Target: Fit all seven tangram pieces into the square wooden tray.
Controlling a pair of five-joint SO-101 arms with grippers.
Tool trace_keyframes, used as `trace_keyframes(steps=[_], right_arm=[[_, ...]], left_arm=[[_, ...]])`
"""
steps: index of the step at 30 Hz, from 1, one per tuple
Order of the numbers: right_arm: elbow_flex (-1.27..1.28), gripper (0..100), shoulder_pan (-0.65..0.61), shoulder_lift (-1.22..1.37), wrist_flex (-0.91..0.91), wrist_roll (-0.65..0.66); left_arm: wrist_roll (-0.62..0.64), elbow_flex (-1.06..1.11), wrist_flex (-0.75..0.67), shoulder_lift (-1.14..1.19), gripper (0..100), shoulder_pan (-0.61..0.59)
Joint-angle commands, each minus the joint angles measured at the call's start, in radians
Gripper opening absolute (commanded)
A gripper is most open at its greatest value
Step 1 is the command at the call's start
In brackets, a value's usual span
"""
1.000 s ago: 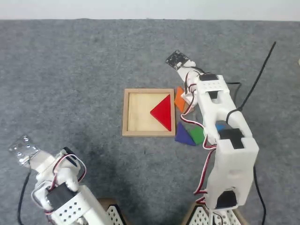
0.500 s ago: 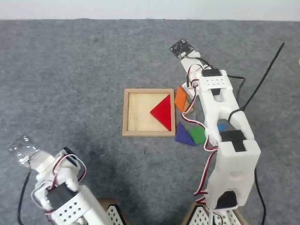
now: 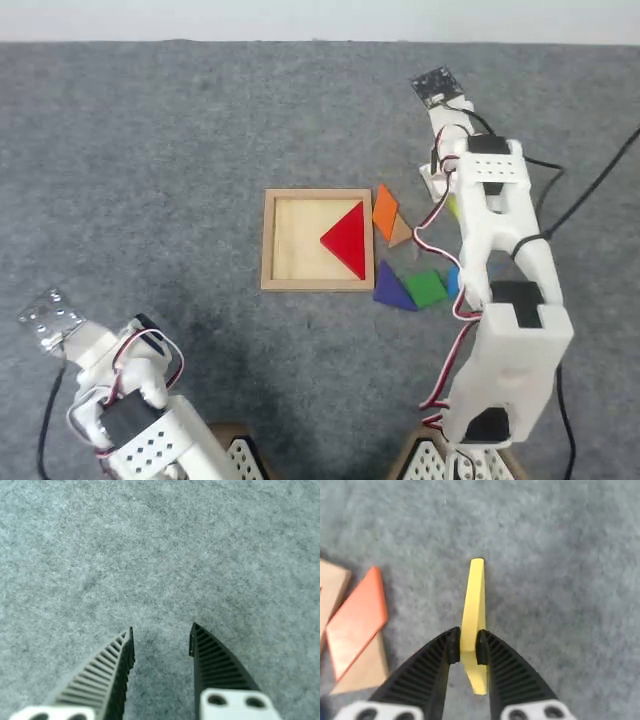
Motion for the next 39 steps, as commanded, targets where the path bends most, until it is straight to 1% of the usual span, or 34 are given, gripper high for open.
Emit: trace_keyframes(steps=[1, 8, 12, 14, 17, 19, 22, 26, 31, 32, 36, 39], right_arm=[[-0.044, 0.9, -0.035, -0.120, 0.044, -0.046], [-0.044, 0.9, -0.053, -0.213, 0.093, -0.146], [-0.086, 0.9, -0.090, -0.252, 0.168, -0.287], [-0.117, 0.8, -0.137, -0.263, 0.220, -0.402], [-0.141, 0.7, -0.231, -0.262, 0.288, -0.631], [-0.141, 0.7, -0.294, -0.262, 0.303, -0.767], [-0.141, 0.9, -0.364, -0.262, 0.283, -0.927], [-0.138, 1.3, -0.412, -0.259, 0.203, -1.146], [-0.138, 6.5, -0.429, -0.217, 0.189, -1.476], [-0.138, 6.5, -0.440, -0.194, 0.186, -1.514], [-0.140, 6.7, -0.487, -0.087, 0.128, -1.600], [-0.140, 6.6, -0.503, -0.005, 0.071, -1.711]], left_arm=[[0.009, -0.008, 0.003, -0.015, 18, -0.006], [0.009, -0.008, 0.003, -0.015, 18, -0.006], [0.009, -0.008, 0.003, -0.015, 18, -0.006], [0.009, -0.008, 0.003, -0.015, 18, -0.006], [0.009, -0.008, 0.003, -0.015, 18, -0.006], [0.009, -0.008, 0.003, -0.015, 18, -0.006], [0.009, -0.008, 0.003, -0.015, 18, -0.006], [0.009, -0.008, 0.003, -0.015, 18, -0.006], [0.009, -0.008, 0.003, -0.015, 18, -0.006], [0.009, -0.008, 0.003, -0.015, 18, -0.006], [0.009, -0.008, 0.003, -0.015, 18, -0.006], [0.009, -0.008, 0.003, -0.015, 18, -0.006]])
